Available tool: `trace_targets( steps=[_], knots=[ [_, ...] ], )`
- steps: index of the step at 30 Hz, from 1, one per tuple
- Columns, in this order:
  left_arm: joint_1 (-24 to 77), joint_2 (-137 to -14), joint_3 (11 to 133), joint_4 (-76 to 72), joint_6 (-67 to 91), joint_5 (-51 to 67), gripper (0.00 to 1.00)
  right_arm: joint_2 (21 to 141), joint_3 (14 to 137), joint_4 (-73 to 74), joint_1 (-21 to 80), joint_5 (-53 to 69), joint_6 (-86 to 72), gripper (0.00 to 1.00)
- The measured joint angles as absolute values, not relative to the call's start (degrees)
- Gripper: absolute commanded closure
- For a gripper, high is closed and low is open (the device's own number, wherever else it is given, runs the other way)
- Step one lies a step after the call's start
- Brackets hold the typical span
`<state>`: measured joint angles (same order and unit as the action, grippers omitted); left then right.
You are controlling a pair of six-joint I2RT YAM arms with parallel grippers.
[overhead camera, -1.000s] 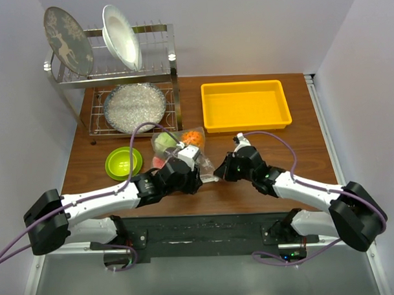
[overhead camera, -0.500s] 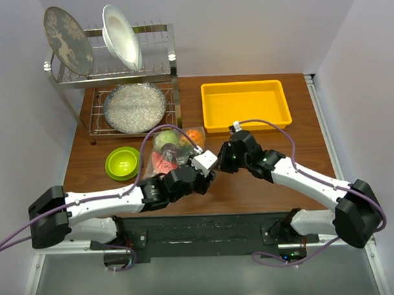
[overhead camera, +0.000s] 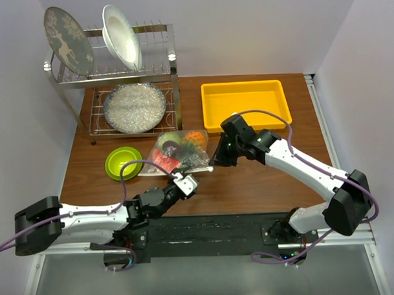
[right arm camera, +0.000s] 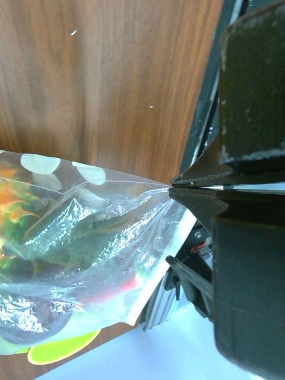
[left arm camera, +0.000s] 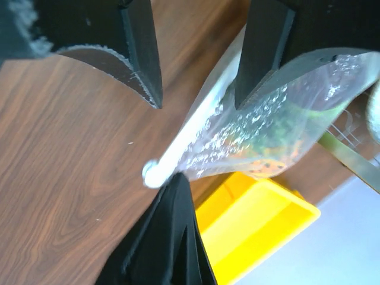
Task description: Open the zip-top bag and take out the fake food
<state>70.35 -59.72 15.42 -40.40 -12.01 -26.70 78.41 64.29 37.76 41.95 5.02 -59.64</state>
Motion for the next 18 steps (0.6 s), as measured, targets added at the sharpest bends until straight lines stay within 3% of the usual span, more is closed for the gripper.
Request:
trace_targets(
  steps=[10,18],
  knots=[
    [73.7,-67.5,12.1,-62.0,-30.2,-26.7,0.51,81.8,69.4,45.4,42.0,4.4,-62.6,1.0],
    [76.6,-73.5,14.1,-66.7,-39.7,-25.8,0.56,83.3,72.6,48.5,42.0,4.4,-64.2,1.0]
  ],
)
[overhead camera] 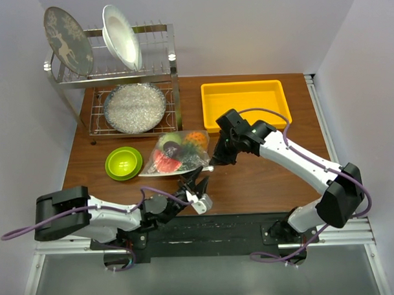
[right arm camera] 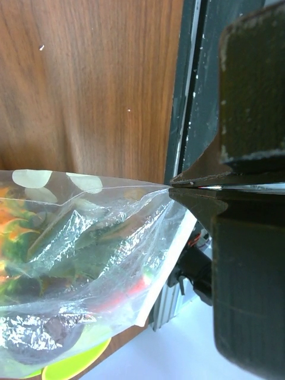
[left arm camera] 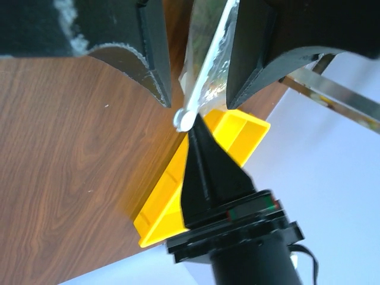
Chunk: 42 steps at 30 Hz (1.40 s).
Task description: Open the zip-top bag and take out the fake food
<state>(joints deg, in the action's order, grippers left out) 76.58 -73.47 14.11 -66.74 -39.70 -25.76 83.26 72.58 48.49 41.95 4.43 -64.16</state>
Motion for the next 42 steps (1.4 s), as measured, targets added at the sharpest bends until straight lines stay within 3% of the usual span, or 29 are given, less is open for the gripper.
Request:
trace_targets(
  steps=[17,42],
  knots=[
    [78.2,-81.2,16.6,-70.7,-45.3,-25.1,0.66,83.3,73.2,49.9,42.0,4.5,-65.9,1.0],
    [76.0,-86.0,17.5,-71.7,-45.8,-25.7,0.72,83.3,73.2,49.9,42.0,4.0,-67.0,1.0]
  ],
)
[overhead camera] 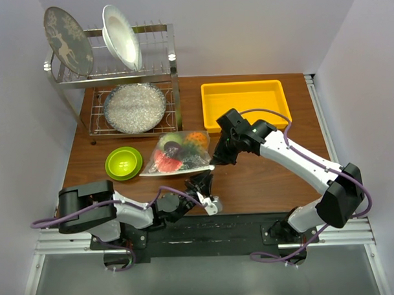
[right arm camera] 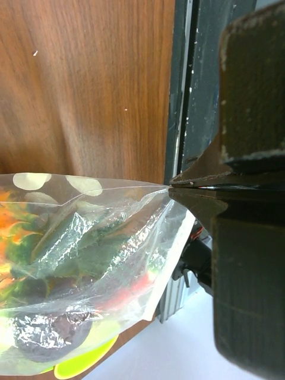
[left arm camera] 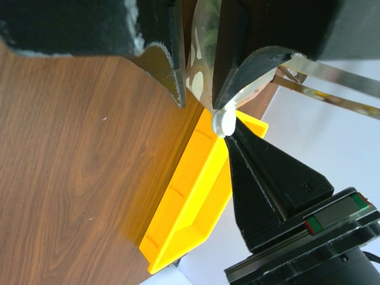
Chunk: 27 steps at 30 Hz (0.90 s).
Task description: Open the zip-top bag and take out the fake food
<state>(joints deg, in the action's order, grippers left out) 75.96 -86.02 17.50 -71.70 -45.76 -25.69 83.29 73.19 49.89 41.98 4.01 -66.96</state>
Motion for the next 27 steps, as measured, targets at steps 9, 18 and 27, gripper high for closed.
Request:
trace_targets(
  steps=[9,18,27],
  knots=[
    [75.0,-85.9,17.6,-71.9,-44.0,-25.7,0.75,83.3,73.4,50.7,42.1,4.1,-68.1,1.0],
    [74.7,-84.2,18.2,-71.1,-43.2,-25.8,0.82,83.3,74.0,51.9,42.1,4.1,-68.7,1.0],
    [74.5,-76.6,18.4,-63.7,-40.5,-24.4,0.73,83.3,74.0,52.1,42.1,4.2,-69.1,1.0]
  ],
)
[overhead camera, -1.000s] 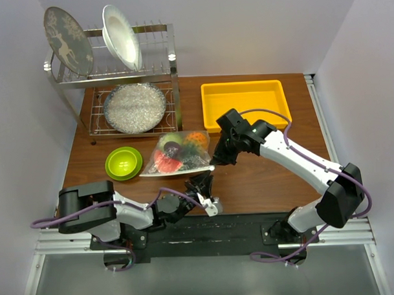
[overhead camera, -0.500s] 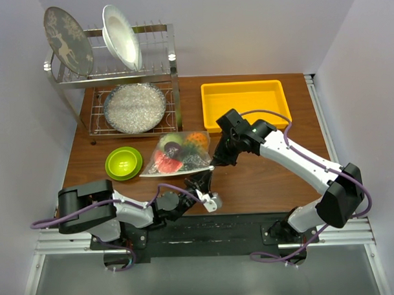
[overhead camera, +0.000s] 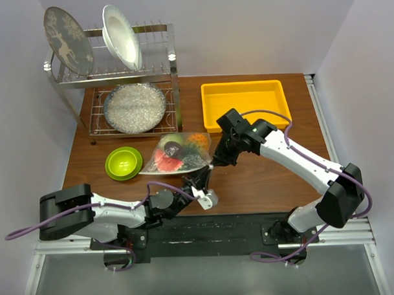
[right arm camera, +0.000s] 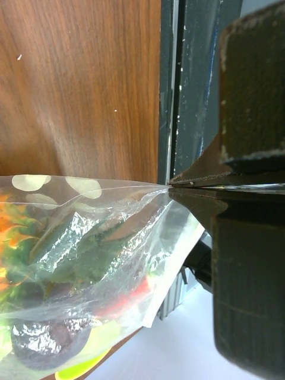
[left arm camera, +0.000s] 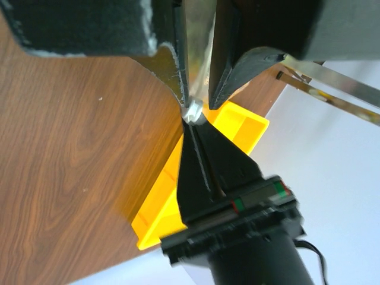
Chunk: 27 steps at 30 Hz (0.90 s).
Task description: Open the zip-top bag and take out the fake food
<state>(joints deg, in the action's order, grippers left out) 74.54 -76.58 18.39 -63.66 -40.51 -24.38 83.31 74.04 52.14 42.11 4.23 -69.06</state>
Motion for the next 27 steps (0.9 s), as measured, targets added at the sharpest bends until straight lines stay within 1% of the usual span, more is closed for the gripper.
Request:
trace_targets(
  steps=[4,16,22,27],
  knots=[
    [74.6,-74.6,19.0,-62.1,-39.6,-24.1,0.69,83.3,74.0,52.3,42.3,4.3,-69.1,1.0],
    [74.3,-74.9,20.6,-59.5,-39.5,-23.1,0.64,83.7,74.0,52.3,42.4,4.3,-69.0,1.0],
    [73.1,-75.3,21.8,-57.4,-38.5,-21.8,0.65,83.7,74.0,52.3,42.4,4.2,-69.0,1.0],
    [73.0,-75.9,22.1,-56.8,-38.1,-21.3,0.71,83.7,74.0,52.4,42.4,4.0,-69.0,1.0]
  ],
)
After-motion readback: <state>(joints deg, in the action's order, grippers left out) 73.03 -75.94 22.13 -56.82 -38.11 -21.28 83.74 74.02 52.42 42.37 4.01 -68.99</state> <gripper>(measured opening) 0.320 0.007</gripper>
